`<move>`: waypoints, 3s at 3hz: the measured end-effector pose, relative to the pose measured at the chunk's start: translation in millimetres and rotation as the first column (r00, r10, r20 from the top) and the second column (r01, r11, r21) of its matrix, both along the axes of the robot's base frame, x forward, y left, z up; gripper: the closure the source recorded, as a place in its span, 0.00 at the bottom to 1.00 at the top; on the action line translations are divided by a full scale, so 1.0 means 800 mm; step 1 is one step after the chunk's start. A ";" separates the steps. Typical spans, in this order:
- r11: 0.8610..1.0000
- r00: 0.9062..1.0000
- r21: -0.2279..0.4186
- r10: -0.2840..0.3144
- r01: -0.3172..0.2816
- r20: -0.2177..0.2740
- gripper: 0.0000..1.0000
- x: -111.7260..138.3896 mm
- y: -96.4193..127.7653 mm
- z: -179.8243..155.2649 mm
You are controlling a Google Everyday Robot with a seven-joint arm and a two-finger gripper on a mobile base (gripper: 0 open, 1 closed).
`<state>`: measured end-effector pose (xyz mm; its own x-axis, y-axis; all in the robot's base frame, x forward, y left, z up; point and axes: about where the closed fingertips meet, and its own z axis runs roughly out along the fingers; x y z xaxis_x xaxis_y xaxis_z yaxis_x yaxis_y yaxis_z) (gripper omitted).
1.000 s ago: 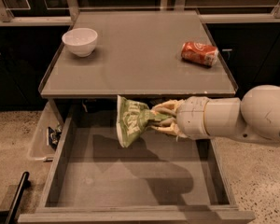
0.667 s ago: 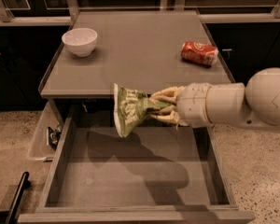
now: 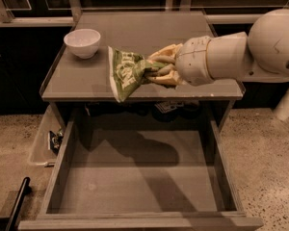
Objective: Pick green jalapeno chip bag from top drawer and place on counter
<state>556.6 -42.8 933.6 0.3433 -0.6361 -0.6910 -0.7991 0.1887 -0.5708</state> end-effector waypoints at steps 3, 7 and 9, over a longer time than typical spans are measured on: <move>0.997 0.997 0.073 -0.024 0.019 0.067 1.00 0.113 0.018 0.003; 0.977 0.986 0.132 -0.162 0.167 -0.048 1.00 0.208 -0.011 -0.044; 0.974 0.980 0.123 -0.181 0.191 -0.088 0.81 0.211 -0.014 -0.057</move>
Offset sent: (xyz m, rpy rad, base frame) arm 0.1134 0.0270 0.0076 0.0790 -0.1086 0.0025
